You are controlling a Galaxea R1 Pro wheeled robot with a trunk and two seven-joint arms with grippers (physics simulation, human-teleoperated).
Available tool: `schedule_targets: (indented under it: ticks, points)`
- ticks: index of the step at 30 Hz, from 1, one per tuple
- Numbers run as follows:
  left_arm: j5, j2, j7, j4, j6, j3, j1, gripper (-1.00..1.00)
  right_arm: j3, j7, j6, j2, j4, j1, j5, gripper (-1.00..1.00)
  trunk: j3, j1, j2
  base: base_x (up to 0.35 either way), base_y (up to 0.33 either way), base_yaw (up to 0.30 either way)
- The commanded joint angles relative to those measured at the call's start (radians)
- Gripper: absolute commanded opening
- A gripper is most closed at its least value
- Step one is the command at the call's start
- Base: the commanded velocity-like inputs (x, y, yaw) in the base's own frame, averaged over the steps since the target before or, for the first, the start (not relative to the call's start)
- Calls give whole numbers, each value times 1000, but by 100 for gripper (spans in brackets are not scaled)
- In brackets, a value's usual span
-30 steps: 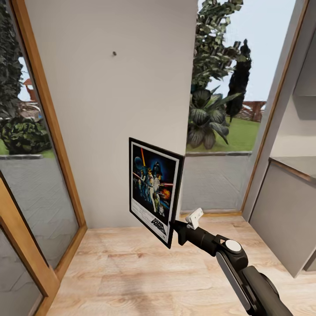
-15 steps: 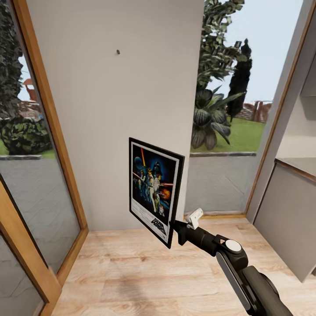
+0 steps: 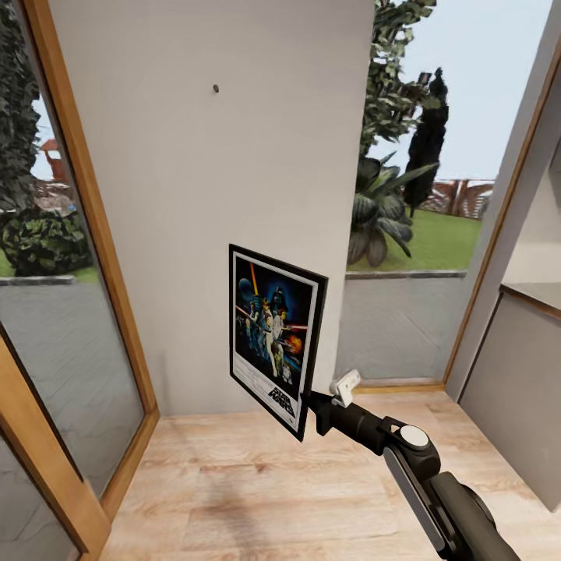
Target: Pick up the poster from the kitchen countertop and hang it on one of the wall nails in the kitchen.
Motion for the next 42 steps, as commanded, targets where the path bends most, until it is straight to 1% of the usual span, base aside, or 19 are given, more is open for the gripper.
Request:
schedule_targets:
  ticks: [1, 6, 15, 42]
  points:
    - [0, -1, -9, -1, -1, 6, 0, 100, 1, 0, 10, -1, -1, -1, -13, -100, -1, 0, -1, 106, 60, 0]
    - [0, -1, -9, -1, -2, 6, 0, 100, 1, 0, 10, -1, -1, -1, -13, -100, -1, 0, -1, 158, 30, 0]
    - [1, -1, -9, -3, -2, 7, 0, 100, 1, 1, 14, -1, -2, -1, -14, -100, -1, 0, -1, 22, 2, 0]
    - [0, -1, -9, -1, 2, 2, 0, 100, 1, 1, 13, -1, -2, -1, -14, -100, 84, -103, 188, 0, 0, 0]
